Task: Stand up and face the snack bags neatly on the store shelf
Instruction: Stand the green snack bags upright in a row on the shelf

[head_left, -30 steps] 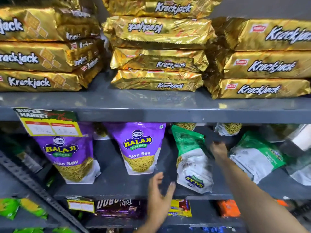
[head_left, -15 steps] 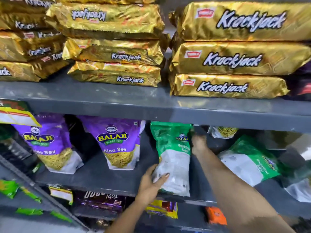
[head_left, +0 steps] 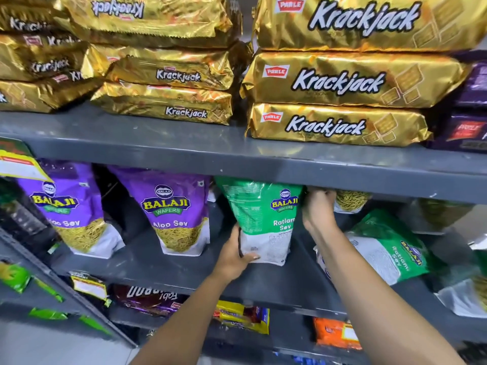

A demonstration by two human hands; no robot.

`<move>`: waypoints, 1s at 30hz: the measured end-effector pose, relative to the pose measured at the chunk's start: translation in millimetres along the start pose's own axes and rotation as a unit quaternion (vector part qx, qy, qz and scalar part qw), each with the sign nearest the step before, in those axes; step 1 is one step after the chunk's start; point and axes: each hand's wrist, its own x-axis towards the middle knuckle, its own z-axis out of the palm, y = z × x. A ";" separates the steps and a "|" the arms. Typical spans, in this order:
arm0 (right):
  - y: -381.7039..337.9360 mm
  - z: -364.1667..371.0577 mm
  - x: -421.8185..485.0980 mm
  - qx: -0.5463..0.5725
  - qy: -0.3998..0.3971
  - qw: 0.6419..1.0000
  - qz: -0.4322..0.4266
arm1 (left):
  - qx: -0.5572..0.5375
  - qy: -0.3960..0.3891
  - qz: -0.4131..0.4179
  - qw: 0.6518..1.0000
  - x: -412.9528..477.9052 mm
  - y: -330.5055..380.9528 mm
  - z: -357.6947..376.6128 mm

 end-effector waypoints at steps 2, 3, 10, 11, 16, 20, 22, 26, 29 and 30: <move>-0.6 -10.6 5.4 -0.036 -0.013 0.999 -0.014 | 0.008 -0.010 -0.003 1.000 5.6 1.6 -2.9; -4.2 -13.0 4.1 -0.058 -0.019 0.998 -0.010 | -0.003 -0.028 -0.006 1.000 8.0 4.1 -5.9; 19.3 -62.6 -29.4 -0.186 -0.150 0.967 0.091 | -0.372 0.040 -0.013 0.927 19.1 81.0 -30.8; 27.2 -71.7 -38.5 -0.234 -0.177 0.951 0.095 | -0.395 0.068 0.002 0.916 23.9 92.9 -30.2; 64.4 -89.0 -65.1 -0.424 -0.183 0.886 0.045 | -0.375 0.172 0.074 0.908 31.4 123.7 -21.0; 72.3 -89.3 -67.8 -0.458 -0.149 0.876 0.001 | -0.343 0.216 0.094 0.909 36.0 117.6 -27.5; 74.0 -91.1 -68.9 -0.459 -0.147 0.876 -0.009 | -0.323 0.224 0.098 0.914 34.6 122.1 -29.4; 74.9 -91.2 -69.1 -0.460 -0.147 0.876 -0.006 | -0.308 0.230 0.094 0.918 30.3 131.0 -29.2; 72.8 -95.0 -70.3 -0.415 -0.179 0.891 0.042 | -0.305 0.265 0.051 0.913 12.2 126.3 -12.8; 72.9 -96.0 -71.4 -0.381 -0.180 0.904 0.065 | -0.311 0.292 0.022 0.904 -0.5 118.8 -1.2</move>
